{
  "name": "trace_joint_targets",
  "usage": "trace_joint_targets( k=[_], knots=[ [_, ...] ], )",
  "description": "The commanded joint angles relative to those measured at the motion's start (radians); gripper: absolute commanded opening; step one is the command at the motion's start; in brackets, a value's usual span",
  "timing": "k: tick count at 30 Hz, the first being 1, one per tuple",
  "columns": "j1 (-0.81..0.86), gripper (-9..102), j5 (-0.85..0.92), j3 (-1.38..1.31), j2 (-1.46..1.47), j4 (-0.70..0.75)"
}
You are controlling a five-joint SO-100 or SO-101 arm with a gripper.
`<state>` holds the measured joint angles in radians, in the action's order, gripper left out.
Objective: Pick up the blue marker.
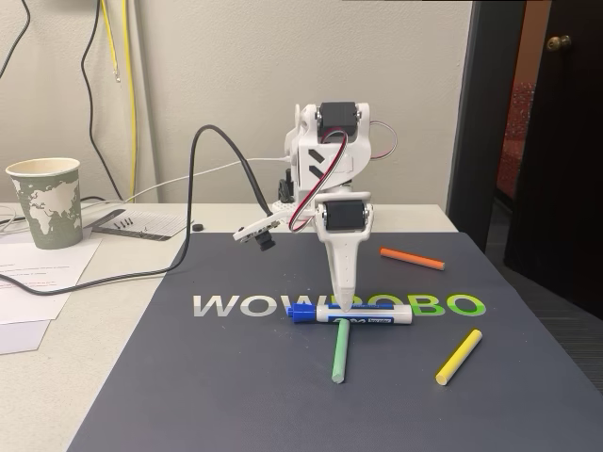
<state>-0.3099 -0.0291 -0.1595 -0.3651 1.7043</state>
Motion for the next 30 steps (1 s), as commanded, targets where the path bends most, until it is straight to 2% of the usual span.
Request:
trace_joint_targets(
  k=[1, 22, 30],
  knots=[
    [-0.011, 14, -0.011, 0.0, -0.063, 0.02],
    [0.014, 35, -0.046, 0.005, -0.075, 0.132],
    [0.005, 36, -0.098, 0.011, -0.055, 0.152]
  ],
)
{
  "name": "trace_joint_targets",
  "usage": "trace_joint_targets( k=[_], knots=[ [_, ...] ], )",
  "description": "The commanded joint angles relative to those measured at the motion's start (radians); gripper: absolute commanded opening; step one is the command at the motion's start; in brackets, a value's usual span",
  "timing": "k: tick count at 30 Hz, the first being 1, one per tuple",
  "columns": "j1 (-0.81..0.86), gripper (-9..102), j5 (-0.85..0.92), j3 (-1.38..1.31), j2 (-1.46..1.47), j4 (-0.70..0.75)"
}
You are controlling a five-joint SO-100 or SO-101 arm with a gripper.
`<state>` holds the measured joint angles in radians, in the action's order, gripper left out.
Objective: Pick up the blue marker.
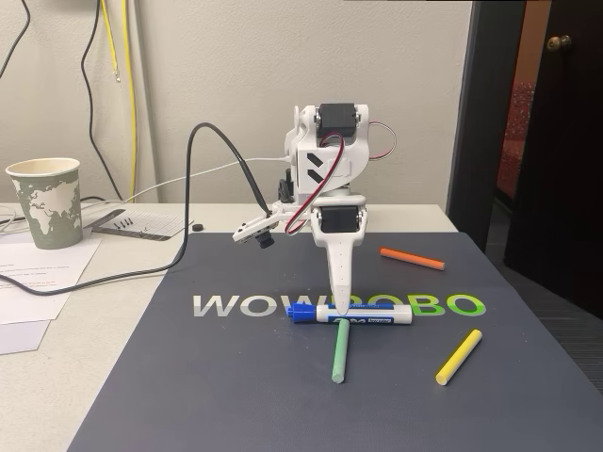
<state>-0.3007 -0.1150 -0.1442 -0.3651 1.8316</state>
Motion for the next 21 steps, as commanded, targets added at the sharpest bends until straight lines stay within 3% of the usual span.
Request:
trace_joint_targets(
  k=[1, 21],
  knots=[
    [-0.003, 36, -0.002, -0.005, -0.054, 0.032],
    [-0.006, 35, 0.061, -0.005, 0.005, 0.002]
  ],
)
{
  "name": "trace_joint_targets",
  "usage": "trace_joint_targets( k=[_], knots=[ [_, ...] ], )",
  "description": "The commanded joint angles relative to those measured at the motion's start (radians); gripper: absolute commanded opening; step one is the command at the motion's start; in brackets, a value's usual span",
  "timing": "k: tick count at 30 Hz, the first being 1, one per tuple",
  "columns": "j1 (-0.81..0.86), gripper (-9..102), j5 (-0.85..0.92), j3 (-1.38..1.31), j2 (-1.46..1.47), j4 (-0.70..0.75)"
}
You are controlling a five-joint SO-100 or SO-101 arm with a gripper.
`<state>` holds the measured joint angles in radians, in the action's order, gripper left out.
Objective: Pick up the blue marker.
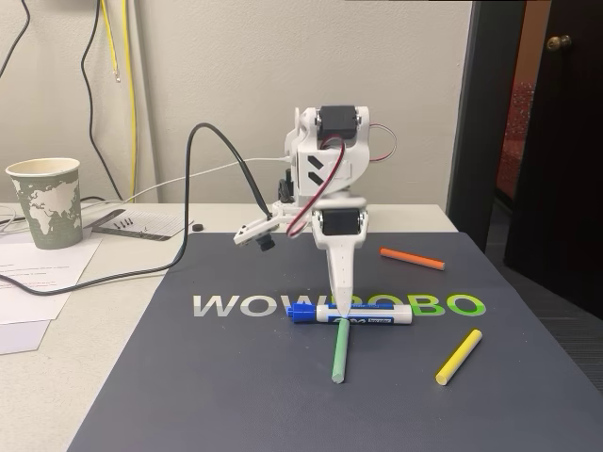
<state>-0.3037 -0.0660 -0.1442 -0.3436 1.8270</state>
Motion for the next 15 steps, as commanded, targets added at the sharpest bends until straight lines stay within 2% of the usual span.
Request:
trace_joint_targets(
  k=[1, 15],
  knots=[
    [0.0, 35, 0.015, -0.005, -0.014, 0.009],
    [0.008, 34, 0.014, -0.005, 0.017, -0.02]
  ],
)
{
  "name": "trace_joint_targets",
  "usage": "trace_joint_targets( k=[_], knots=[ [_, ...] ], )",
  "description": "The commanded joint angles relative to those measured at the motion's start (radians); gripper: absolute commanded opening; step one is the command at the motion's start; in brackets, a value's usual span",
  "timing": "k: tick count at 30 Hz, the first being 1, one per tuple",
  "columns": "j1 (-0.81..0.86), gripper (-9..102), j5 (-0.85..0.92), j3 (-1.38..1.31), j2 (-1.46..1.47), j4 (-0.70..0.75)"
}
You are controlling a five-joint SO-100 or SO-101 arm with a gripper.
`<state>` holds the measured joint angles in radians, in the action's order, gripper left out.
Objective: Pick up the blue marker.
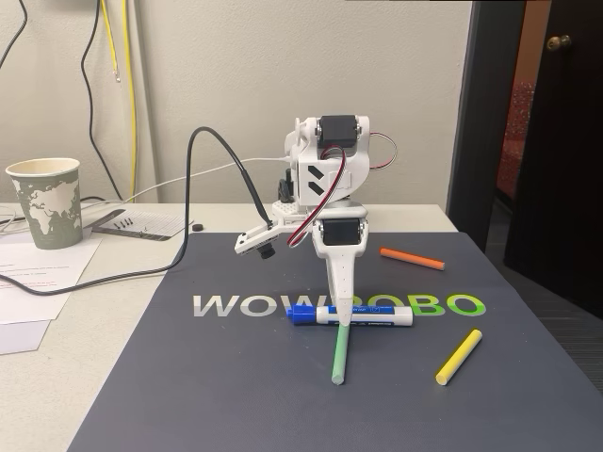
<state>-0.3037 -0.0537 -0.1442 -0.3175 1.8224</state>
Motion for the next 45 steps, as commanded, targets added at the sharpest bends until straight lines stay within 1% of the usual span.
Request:
trace_joint_targets(
  k=[1, 11, 24, 45],
  knots=[
    [0.008, 34, 0.005, -0.005, -0.008, -0.017],
    [0.025, 33, 0.018, -0.005, -0.006, -0.012],
    [0.052, 33, -0.003, -0.006, -0.006, 0.044],
    [0.072, 30, 0.015, -0.005, 0.006, 0.043]
  ],
)
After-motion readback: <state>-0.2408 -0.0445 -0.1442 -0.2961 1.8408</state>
